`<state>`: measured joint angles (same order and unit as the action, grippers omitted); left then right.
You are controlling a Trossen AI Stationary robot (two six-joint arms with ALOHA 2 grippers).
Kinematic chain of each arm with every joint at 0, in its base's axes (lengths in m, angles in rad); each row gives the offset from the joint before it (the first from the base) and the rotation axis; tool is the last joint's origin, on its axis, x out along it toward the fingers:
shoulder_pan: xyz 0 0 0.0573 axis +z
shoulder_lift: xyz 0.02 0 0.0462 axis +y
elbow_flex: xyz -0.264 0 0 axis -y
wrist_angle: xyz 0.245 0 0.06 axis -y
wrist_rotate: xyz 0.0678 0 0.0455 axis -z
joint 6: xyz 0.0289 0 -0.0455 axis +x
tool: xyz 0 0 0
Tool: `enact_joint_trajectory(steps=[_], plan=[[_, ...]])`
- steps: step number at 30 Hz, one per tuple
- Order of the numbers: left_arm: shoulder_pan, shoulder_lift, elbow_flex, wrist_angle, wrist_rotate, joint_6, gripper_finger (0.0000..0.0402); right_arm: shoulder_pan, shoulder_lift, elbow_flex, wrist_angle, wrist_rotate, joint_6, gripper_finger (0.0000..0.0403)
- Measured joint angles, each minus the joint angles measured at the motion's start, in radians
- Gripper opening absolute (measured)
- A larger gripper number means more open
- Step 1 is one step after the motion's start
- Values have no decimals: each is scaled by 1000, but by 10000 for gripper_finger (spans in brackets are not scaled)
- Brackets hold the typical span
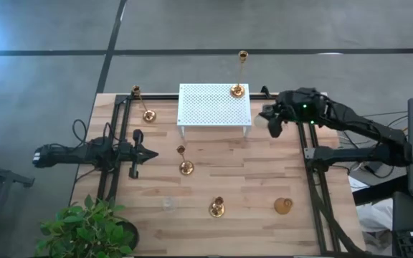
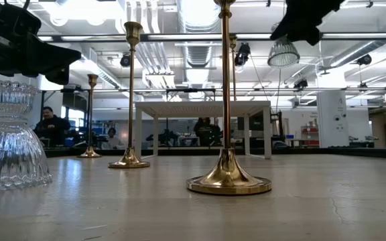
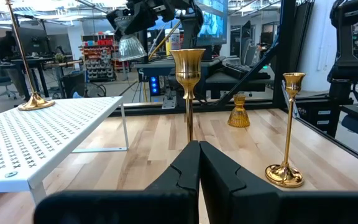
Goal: Pick & Place candle stick holders
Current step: Put the blue glass candle holder on the shelf
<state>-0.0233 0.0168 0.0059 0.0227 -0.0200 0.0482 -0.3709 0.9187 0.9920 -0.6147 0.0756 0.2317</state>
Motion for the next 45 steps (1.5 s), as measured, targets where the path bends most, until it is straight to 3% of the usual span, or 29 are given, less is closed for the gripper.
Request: enact_joint_trajectory(steps=[12, 22, 33, 45], plan=[[0, 0, 0, 0, 0, 0, 14, 179, 108, 64, 49, 233, 108, 126], [0, 0, 0, 0, 0, 0, 14, 216, 357, 145, 185, 216, 118, 126], [0, 0, 0, 0, 0, 0, 14, 187, 677, 438, 184, 424, -27, 126], [0, 0, 0, 0, 0, 0, 14, 116, 809, 493, 359, 468, 87, 126]])
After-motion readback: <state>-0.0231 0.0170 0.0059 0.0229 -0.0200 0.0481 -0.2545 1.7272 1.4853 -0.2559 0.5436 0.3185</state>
